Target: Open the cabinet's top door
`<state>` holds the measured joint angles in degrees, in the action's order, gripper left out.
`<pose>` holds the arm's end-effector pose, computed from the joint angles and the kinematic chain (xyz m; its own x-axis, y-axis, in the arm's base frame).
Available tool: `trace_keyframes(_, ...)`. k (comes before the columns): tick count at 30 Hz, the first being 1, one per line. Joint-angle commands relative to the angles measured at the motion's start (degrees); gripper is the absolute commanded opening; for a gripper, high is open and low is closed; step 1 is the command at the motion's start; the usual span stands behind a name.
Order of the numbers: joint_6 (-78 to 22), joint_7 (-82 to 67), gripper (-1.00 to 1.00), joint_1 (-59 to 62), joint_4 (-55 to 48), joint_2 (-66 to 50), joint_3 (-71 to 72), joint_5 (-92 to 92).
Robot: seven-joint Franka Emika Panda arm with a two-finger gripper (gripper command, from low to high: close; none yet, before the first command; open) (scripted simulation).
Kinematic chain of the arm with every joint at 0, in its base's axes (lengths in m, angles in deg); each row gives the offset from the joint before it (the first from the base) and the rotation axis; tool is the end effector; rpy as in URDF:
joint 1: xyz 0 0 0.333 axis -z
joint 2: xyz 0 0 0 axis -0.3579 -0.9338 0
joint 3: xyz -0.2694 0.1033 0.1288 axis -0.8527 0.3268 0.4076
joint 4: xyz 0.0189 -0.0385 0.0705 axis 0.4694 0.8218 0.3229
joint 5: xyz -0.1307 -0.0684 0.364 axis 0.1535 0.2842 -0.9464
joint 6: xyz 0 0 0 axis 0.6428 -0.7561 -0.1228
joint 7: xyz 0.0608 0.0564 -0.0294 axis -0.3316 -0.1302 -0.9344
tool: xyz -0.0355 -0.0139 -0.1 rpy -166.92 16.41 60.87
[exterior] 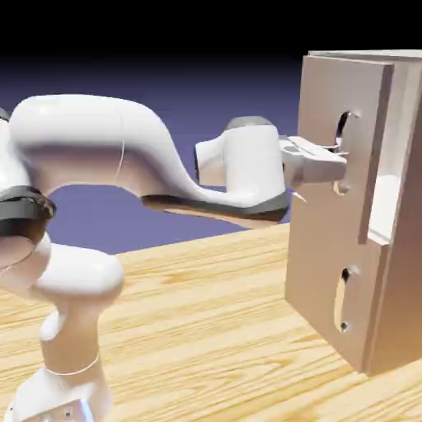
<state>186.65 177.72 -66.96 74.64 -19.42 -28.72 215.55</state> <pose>0.4207 -0.0668 0.5347 -0.1520 -0.6901 0.7075 -0.1518 -0.6911 -0.7067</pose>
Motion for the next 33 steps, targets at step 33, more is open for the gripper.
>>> trace_keyframes(33,-12.3,-1.6,-1.0,50.8,16.0,3.7,62.7,-49.3)
